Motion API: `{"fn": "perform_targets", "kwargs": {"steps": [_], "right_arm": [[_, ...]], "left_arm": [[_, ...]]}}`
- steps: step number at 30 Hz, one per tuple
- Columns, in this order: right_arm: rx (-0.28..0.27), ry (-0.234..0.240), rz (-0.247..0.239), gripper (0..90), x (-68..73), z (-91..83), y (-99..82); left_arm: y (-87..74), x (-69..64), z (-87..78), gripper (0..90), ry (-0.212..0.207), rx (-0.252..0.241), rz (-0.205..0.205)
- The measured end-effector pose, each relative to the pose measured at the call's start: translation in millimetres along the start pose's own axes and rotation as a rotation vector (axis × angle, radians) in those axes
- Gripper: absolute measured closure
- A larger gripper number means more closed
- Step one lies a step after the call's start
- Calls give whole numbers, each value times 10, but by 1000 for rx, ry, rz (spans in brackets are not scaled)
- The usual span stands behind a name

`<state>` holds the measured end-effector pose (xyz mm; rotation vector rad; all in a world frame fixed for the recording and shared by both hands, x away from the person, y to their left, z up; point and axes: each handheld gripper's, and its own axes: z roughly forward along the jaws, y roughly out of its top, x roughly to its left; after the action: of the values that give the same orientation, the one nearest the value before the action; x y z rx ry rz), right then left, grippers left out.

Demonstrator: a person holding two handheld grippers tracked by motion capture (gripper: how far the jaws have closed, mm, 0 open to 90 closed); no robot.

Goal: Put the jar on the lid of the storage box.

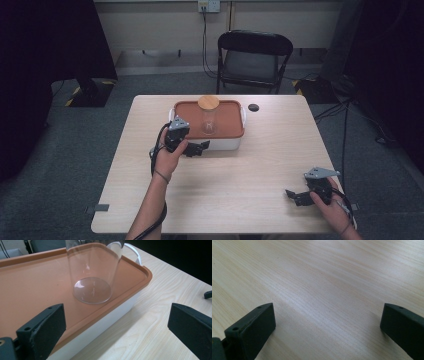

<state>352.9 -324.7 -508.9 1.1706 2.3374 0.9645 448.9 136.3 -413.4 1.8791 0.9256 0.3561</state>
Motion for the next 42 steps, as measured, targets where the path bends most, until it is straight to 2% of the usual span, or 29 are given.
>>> {"fn": "perform_targets", "kwargs": {"steps": [19,42], "right_arm": [[0,0,0,0,0,0,0],[0,0,0,0,-1,0,0]], "left_arm": [[-117,24,-52,13,3,4,-10],[-368,118,-145,13,19,15,-34]]}}
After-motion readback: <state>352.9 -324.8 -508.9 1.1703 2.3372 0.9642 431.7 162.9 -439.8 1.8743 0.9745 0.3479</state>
